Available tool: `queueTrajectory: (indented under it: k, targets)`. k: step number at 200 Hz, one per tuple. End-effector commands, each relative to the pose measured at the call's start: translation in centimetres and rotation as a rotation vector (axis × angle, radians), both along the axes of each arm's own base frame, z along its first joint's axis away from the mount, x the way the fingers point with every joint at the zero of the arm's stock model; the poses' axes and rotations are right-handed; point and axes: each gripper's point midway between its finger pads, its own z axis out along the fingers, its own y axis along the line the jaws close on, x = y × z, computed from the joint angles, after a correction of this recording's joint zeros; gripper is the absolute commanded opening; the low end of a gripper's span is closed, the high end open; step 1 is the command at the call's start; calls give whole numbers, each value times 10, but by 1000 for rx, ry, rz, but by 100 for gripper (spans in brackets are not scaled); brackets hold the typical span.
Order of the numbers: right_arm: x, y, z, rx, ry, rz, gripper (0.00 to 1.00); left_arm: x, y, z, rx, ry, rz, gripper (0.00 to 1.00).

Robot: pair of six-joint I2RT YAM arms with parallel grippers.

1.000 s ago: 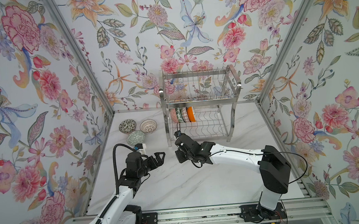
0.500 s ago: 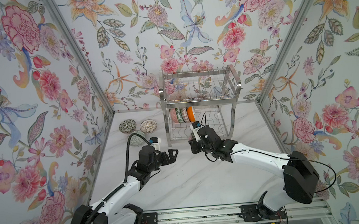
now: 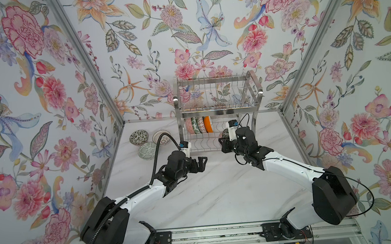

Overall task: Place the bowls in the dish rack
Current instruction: 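Lift the black-leaf bowl into the rack with the right gripper while the left follows, then set the black-leaf bowl on edge beside the pink bowl, left gripper steadying the row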

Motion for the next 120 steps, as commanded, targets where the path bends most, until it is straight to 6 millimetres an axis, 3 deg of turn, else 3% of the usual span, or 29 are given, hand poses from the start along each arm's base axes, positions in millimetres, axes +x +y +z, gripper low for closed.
queueTrajectory:
  k: [1,71,76,120]
  targets:
    - [13,2,28,112,-102,24,5,16,-12,19,30,-113,-1,99]
    - [44,-7,14,191,-122,26,6,40,-42,18,97,-208,-68,99]
    - [46,-8,14,201,-124,27,6,43,-43,5,118,-187,-71,99]
    - [66,-7,3,250,-114,37,6,54,-52,-1,157,-204,-94,99]
